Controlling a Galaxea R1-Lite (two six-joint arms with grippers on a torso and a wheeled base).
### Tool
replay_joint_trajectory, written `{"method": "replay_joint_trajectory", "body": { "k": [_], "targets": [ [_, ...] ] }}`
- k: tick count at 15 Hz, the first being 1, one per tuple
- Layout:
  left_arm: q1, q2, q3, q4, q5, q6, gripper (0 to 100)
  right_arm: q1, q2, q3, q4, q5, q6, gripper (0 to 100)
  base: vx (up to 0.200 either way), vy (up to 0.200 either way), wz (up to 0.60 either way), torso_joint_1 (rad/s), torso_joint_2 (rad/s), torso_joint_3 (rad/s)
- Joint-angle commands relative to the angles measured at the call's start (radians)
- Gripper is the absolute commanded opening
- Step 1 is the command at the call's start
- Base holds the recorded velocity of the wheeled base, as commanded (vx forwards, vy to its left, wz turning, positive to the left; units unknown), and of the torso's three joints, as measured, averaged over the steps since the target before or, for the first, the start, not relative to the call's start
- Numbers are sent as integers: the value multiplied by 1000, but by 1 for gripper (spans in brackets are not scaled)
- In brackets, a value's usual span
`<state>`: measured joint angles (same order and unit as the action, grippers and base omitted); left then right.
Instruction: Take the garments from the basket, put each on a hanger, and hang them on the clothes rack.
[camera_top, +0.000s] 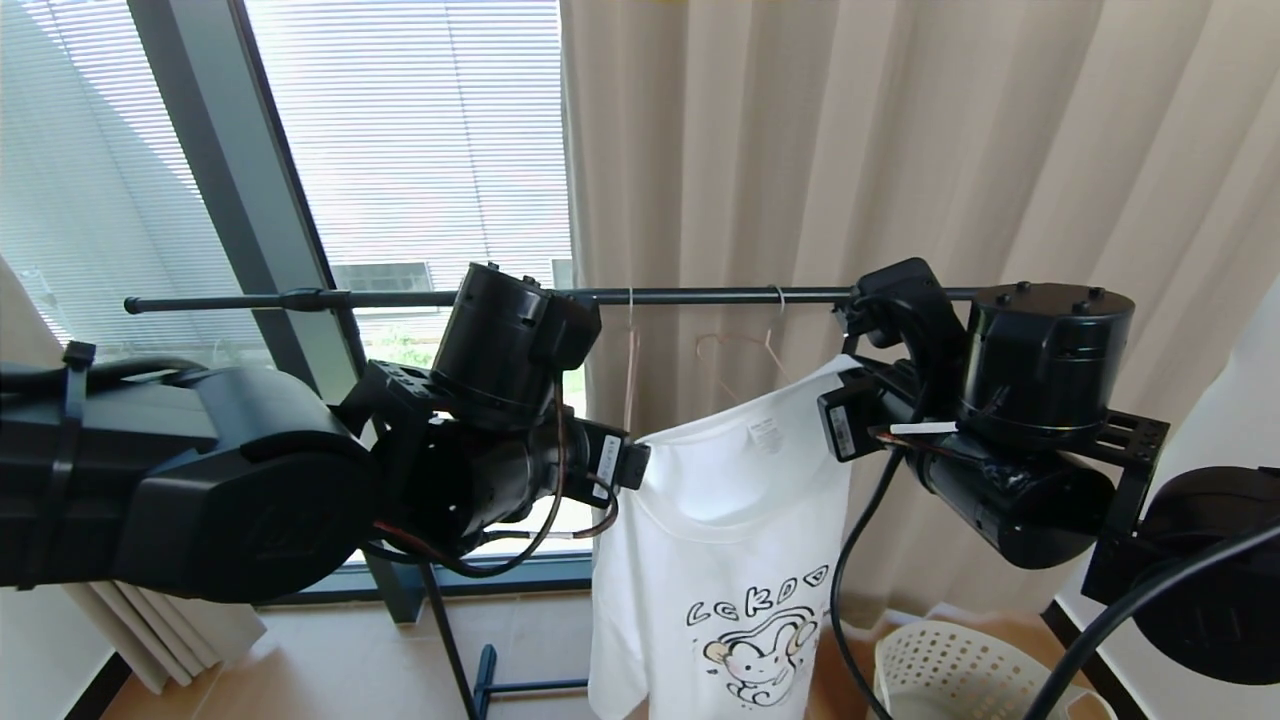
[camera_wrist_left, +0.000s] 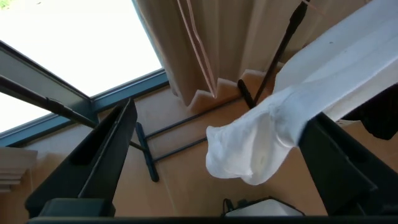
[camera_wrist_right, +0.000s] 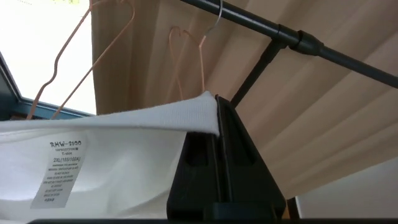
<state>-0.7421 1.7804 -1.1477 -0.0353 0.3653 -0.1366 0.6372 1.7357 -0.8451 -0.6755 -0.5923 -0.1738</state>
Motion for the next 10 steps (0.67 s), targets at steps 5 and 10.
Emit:
{"method": "replay_joint_trajectory", "body": {
  "k": [5, 10],
  "targets": [
    [60, -81, 17, 5, -293, -6, 100, -51, 22, -17, -1, 3, -12, 0, 0, 0, 0, 0, 0, 0],
    [104, -58, 11, 2, -342, -6, 100, -50, 16, -11, -1, 3, -12, 0, 0, 0, 0, 0, 0, 0]
  ]
}}
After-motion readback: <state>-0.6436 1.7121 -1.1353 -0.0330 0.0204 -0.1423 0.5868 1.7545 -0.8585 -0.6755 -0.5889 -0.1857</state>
